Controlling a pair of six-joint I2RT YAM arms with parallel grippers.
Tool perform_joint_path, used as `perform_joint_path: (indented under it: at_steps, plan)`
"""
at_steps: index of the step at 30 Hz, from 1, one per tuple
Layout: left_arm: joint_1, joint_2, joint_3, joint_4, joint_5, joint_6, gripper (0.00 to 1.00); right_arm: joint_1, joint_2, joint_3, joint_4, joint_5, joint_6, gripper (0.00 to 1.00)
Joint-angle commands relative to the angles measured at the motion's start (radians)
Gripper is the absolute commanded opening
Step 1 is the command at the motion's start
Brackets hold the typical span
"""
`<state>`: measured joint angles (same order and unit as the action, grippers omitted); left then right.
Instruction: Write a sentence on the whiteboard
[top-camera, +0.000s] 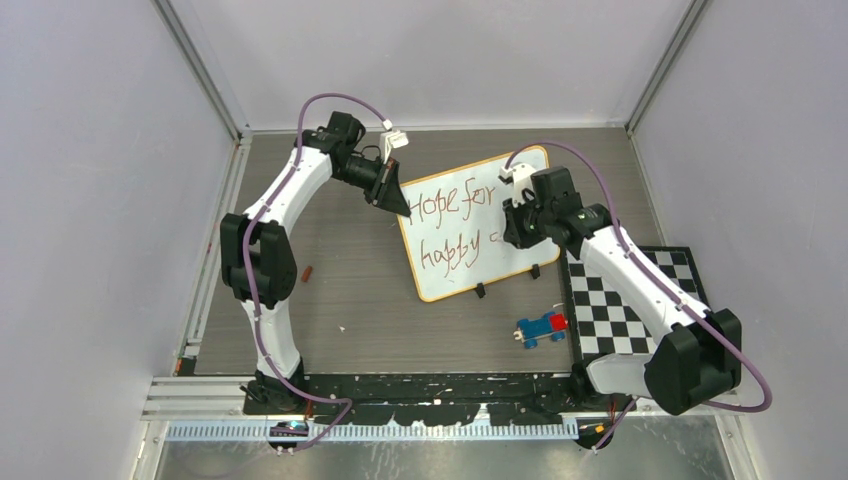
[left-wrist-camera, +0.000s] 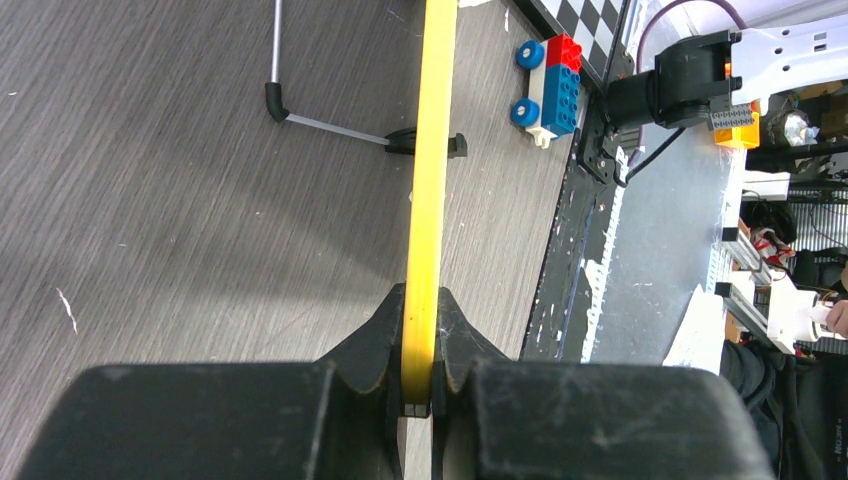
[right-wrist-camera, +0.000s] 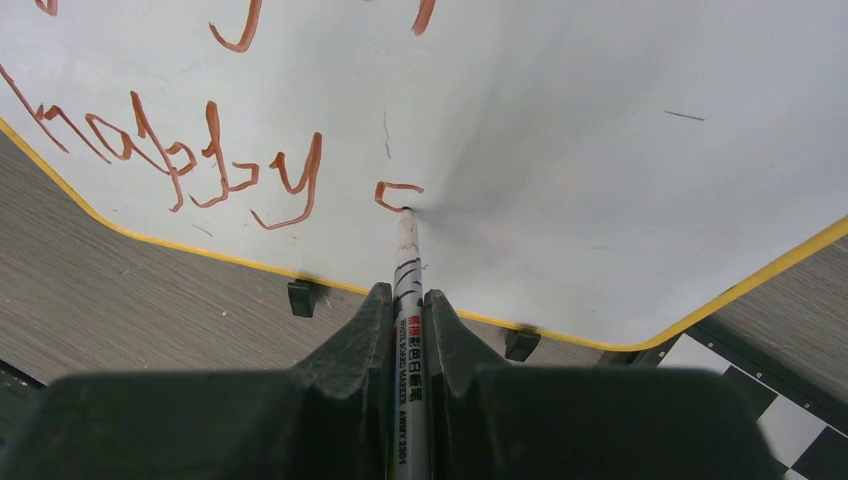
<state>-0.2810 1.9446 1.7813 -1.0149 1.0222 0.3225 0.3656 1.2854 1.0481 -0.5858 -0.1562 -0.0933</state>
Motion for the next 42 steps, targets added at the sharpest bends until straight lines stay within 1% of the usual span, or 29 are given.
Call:
perform_joint_path:
  at_steps: [1,15,36,42]
  plan:
    - [0.006,-0.021,-0.011,0.027,-0.067,0.038,0.0,-0.002,0.0,0.07,0.067,0.069,0.008,0.0]
    - [0.006,-0.018,-0.014,0.03,-0.068,0.041,0.0,-0.011,0.015,0.137,0.078,0.088,0.017,0.0]
    - [0.006,-0.019,-0.016,0.03,-0.071,0.042,0.0,-0.01,-0.018,-0.002,0.039,0.036,0.014,0.0]
    - [0.006,-0.018,-0.017,0.031,-0.071,0.041,0.0,-0.011,-0.034,-0.006,0.017,0.043,0.002,0.0]
